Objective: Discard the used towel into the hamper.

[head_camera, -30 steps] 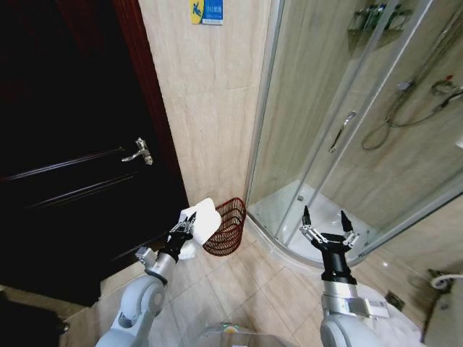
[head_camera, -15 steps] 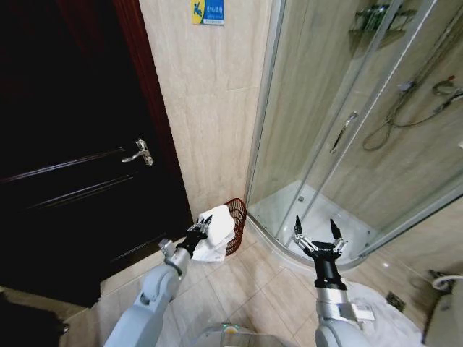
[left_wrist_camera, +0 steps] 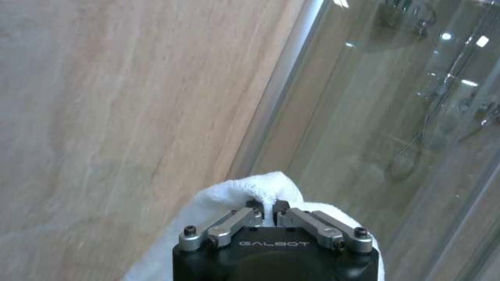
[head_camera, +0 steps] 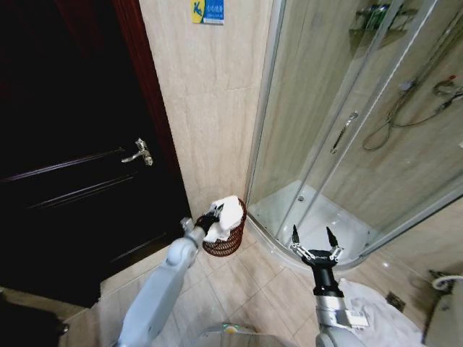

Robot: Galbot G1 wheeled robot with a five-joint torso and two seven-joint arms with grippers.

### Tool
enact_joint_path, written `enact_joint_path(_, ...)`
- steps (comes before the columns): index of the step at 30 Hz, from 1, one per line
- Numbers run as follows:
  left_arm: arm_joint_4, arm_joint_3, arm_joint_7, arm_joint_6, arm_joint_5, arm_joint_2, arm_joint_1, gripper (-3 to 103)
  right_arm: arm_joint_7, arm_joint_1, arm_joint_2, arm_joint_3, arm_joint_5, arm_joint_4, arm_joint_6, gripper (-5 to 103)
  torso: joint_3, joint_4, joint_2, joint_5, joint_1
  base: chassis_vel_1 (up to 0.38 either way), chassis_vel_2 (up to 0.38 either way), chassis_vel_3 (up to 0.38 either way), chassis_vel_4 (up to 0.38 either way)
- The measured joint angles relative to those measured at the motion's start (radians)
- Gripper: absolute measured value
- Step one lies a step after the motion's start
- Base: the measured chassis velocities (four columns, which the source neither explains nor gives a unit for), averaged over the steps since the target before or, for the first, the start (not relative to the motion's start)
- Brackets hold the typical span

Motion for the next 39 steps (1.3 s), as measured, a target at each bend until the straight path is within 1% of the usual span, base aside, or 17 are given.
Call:
enact_joint_path(2, 0.018, 0.005, 0.0, -0.001, -0.001, -0.003, -0.023, 4, -0.002, 0.0, 0.0, 0.0, -0.002, -0.002, 0.0, 100, 0.0, 0.0, 0.0, 0.0, 0.0, 0.0, 0.0, 0.0, 0.0)
enact_joint_path(3, 0.085, 0.022, 0.001, -0.01, -0.002, -0.018, -0.091, 4, -0.005, 0.0, 0.0, -0.003, -0.011, -0.016, 0.0, 100, 0.0, 0.0002, 0.0, 0.0, 0.0, 0.0, 0.0, 0.0, 0.0)
enact_joint_path(5, 0.143, 0.029, 0.004, -0.019, 0.001, -0.032, -0.139, 4, -0.007, 0.001, 0.0, -0.006, -0.016, -0.025, 0.001, 100, 0.0, 0.0002, 0.0, 0.0001, 0.0, 0.0, 0.0, 0.0, 0.0)
enact_joint_path(6, 0.143, 0.029, 0.004, -0.019, 0.001, -0.032, -0.139, 4, -0.007, 0.001, 0.0, -0.006, -0.016, -0.025, 0.001, 100, 0.0, 0.0002, 0.0, 0.0001, 0.0, 0.0, 0.0, 0.0, 0.0)
enact_joint_path(9, 0.227, 0.043, 0.017, -0.036, 0.015, -0.056, -0.2, 4, -0.009, 0.0, -0.001, -0.009, -0.024, -0.036, 0.006, 100, 0.0, 0.0001, 0.0, 0.0001, 0.0, 0.0, 0.0, 0.0, 0.0)
enact_joint_path(10, 0.227, 0.043, 0.017, -0.036, 0.015, -0.056, -0.2, 4, -0.009, 0.0, -0.001, -0.009, -0.024, -0.036, 0.006, 100, 0.0, 0.0001, 0.0, 0.0001, 0.0, 0.0, 0.0, 0.0, 0.0)
enact_joint_path(14, 0.289, 0.028, 0.023, -0.047, 0.023, -0.109, -0.249, 4, -0.011, 0.001, -0.005, -0.009, -0.027, -0.043, 0.006, 100, 0.0, 0.0001, 0.0, 0.0001, 0.0, 0.0, 0.0, 0.0, 0.0)
enact_joint_path(17, 0.307, 0.025, 0.023, -0.051, 0.026, -0.125, -0.264, 4, -0.011, 0.002, -0.007, -0.009, -0.026, -0.044, 0.006, 100, 0.0, 0.0001, 0.0, 0.0001, 0.0, 0.0, 0.0, 0.0, 0.0)
enact_joint_path(20, 0.365, 0.024, 0.009, -0.079, 0.06, -0.143, -0.294, 4, -0.012, 0.006, -0.012, -0.009, -0.024, -0.052, 0.013, 100, 0.0, 0.0001, 0.0, 0.0001, 0.0, 0.0, 0.0, 0.0, 0.0)
enact_joint_path(21, 0.365, 0.024, 0.009, -0.079, 0.06, -0.143, -0.294, 4, -0.012, 0.006, -0.012, -0.009, -0.024, -0.052, 0.013, 100, 0.0, 0.0001, 0.0, 0.0001, 0.0, 0.0, 0.0, 0.0, 0.0)
enact_joint_path(22, 0.391, 0.023, 0.004, -0.094, 0.078, -0.145, -0.302, 4, -0.013, 0.007, -0.013, -0.008, -0.025, -0.055, 0.016, 100, 0.0, 0.0, 0.0, 0.0002, 0.0, 0.0, 0.0, 0.0, 0.0)
enact_joint_path(24, 0.453, 0.021, 0.002, -0.147, 0.137, -0.146, -0.318, 4, -0.015, 0.007, -0.017, -0.009, -0.026, -0.062, 0.02, 100, 0.0, 0.0, 0.0, 0.0002, 0.0, 0.0, 0.0, 0.0, 0.0)
enact_joint_path(25, 0.475, 0.02, 0.003, -0.165, 0.159, -0.145, -0.322, 4, -0.015, 0.007, -0.018, -0.009, -0.027, -0.064, 0.02, 100, 0.0, 0.0002, 0.0, 0.0001, 0.0, 0.0, 0.0, 0.0, 0.0)
enact_joint_path(26, 0.475, 0.02, 0.003, -0.165, 0.159, -0.145, -0.322, 4, -0.015, 0.007, -0.018, -0.009, -0.027, -0.064, 0.02, 100, 0.0, 0.0002, 0.0, 0.0001, 0.0, 0.0, 0.0, 0.0, 0.0)
enact_joint_path(27, 0.502, 0.018, 0.005, -0.182, 0.178, -0.145, -0.324, 4, -0.016, 0.007, -0.019, -0.009, -0.028, -0.067, 0.02, 100, 0.0, 0.0002, 0.0, 0.0001, 0.0, 0.0, 0.0, 0.0, 0.0)
enact_joint_path(33, 0.594, 0.021, 0.02, -0.233, 0.2, -0.145, -0.324, 4, -0.019, 0.007, -0.024, -0.011, -0.033, -0.073, 0.018, 100, 0.0, 0.0002, 0.0, 0.0, 0.0, 0.0, 0.0, 0.0, 0.0)
enact_joint_path(39, 0.663, 0.051, 0.028, -0.262, 0.202, -0.143, -0.322, 4, -0.02, 0.002, -0.026, -0.013, -0.037, -0.081, 0.023, 100, 0.0, 0.0002, 0.0, -0.0001, 0.0, 0.0, 0.0, 0.0, 0.0)
